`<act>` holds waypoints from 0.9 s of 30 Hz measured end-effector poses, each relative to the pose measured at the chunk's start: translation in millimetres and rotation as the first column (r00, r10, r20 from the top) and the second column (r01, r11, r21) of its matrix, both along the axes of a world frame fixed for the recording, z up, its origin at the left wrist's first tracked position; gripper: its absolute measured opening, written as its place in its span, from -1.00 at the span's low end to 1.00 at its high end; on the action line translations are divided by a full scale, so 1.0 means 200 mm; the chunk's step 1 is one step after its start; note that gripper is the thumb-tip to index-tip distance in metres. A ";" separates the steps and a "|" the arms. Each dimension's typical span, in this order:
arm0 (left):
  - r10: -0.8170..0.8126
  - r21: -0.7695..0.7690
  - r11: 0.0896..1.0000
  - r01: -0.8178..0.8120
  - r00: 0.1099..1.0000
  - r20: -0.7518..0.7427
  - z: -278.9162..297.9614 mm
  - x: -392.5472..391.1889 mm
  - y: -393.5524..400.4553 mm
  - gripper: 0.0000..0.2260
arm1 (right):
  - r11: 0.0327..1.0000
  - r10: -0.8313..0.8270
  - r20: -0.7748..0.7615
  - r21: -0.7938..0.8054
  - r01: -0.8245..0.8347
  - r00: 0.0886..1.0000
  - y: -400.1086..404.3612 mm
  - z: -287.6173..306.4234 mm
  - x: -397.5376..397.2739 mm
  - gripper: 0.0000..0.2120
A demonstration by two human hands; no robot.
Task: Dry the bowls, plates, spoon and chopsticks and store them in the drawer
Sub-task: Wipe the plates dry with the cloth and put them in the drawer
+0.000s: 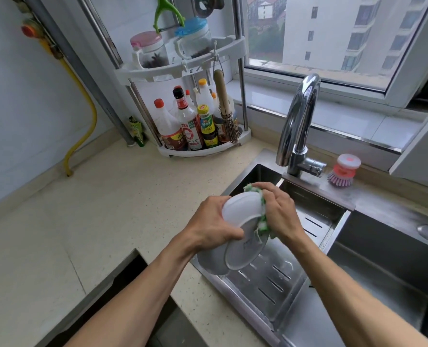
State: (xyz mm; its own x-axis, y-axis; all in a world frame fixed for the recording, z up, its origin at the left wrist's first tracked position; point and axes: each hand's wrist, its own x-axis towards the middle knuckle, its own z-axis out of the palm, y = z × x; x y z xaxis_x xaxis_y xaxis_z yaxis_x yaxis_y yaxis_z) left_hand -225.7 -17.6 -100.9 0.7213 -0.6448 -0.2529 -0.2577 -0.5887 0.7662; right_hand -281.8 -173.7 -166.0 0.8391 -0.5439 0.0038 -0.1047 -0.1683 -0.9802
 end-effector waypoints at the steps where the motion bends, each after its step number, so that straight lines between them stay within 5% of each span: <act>1: 0.013 -0.009 1.000 -0.013 1.000 0.003 0.00 0.00 -0.01 -0.61 | 0.999 0.006 0.050 -0.053 -0.004 0.999 0.03 0.03 0.00 -0.62; 5: 0.061 -0.031 0.998 -0.062 0.998 -0.019 -0.03 -0.02 -0.04 -0.78 | 0.939 0.192 0.210 -0.323 -0.117 0.959 0.19 0.09 0.02 -0.62; 10: 0.056 -0.025 0.998 -0.055 0.998 0.041 -0.04 -0.03 0.01 -0.59 | 0.997 0.038 -0.018 -0.071 -0.039 0.999 0.02 0.00 0.04 -0.55; 15: 0.070 -0.053 0.996 -0.071 0.997 -0.006 -0.02 -0.01 -0.01 -0.72 | 0.955 0.105 0.256 -0.296 -0.026 0.961 0.23 0.03 0.00 -0.62; 20: 0.064 -0.167 0.983 -0.069 0.997 -0.036 0.05 -0.03 0.07 -0.56 | 0.985 -0.138 0.049 0.109 0.132 0.989 0.09 0.01 -0.01 -0.68; 23: 0.063 -0.224 0.971 -0.080 0.995 -0.080 0.08 -0.01 0.10 -0.50 | 0.973 -0.179 -0.004 0.146 0.178 0.984 0.05 0.02 -0.01 -0.70; 27: 0.030 -0.117 0.992 -0.055 0.979 -0.200 0.12 0.03 0.12 -0.51 | 0.970 -0.192 -0.020 0.150 0.193 0.981 0.02 0.06 -0.01 -0.71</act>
State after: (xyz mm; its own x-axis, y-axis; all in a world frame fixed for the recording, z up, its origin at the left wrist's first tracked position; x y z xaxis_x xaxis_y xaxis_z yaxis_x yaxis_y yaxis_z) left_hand -218.8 6.3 -76.1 0.6925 -0.6491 -0.3148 -0.0711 -0.4956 0.8656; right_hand -284.0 -169.7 -153.1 0.7182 -0.6894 -0.0942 -0.1258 0.0046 -0.9920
